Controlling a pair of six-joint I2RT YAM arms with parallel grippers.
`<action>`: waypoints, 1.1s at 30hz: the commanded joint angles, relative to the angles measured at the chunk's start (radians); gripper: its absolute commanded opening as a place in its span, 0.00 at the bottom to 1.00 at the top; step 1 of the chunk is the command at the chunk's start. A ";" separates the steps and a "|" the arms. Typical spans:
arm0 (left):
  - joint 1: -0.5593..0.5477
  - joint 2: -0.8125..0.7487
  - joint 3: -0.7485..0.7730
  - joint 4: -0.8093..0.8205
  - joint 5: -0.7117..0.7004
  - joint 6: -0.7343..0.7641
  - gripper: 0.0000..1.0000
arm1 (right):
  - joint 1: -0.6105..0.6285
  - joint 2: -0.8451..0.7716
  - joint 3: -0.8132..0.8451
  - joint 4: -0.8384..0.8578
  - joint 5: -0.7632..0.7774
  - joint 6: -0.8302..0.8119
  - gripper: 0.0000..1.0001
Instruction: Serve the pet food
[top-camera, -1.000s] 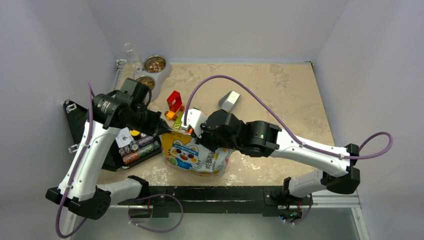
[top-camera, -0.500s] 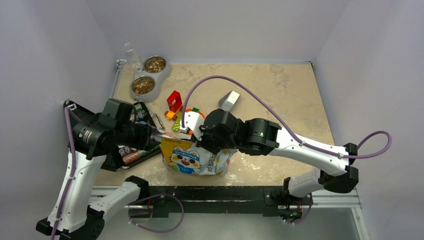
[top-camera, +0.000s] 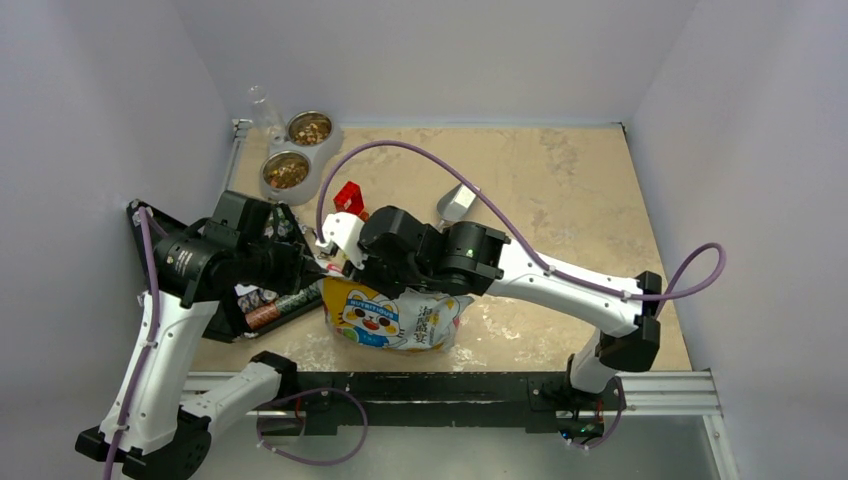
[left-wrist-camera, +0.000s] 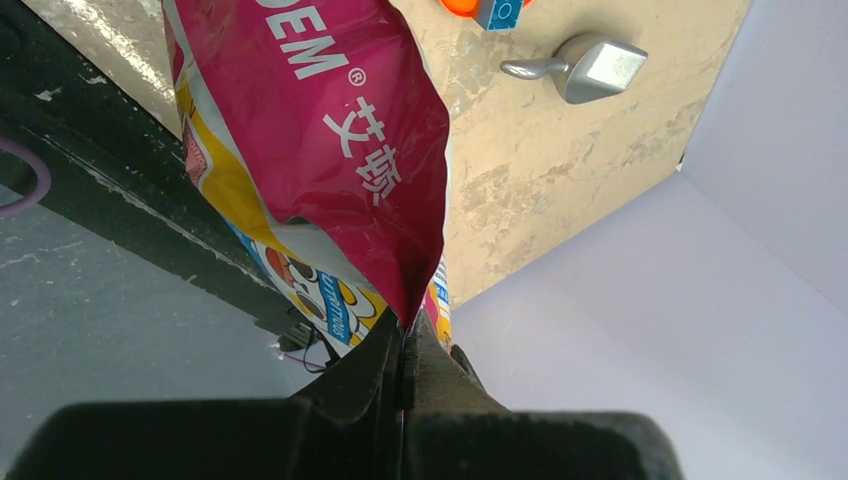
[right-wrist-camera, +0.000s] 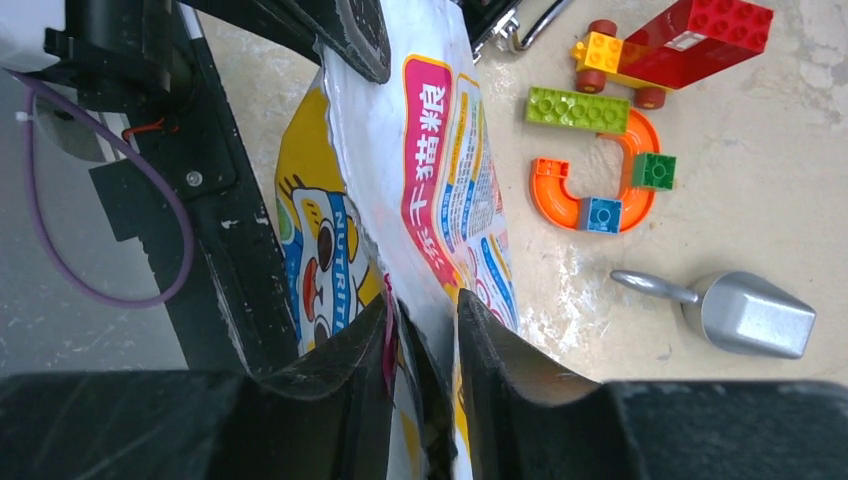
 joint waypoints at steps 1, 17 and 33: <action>0.003 -0.014 0.022 -0.004 0.032 -0.021 0.00 | 0.002 0.014 0.044 0.000 0.007 -0.002 0.27; 0.003 0.016 0.010 0.051 0.088 0.021 0.00 | -0.035 -0.185 -0.191 -0.064 0.050 0.017 0.15; -0.006 0.147 0.207 0.309 0.137 0.376 0.68 | -0.259 -0.313 0.056 -0.366 0.096 0.519 0.00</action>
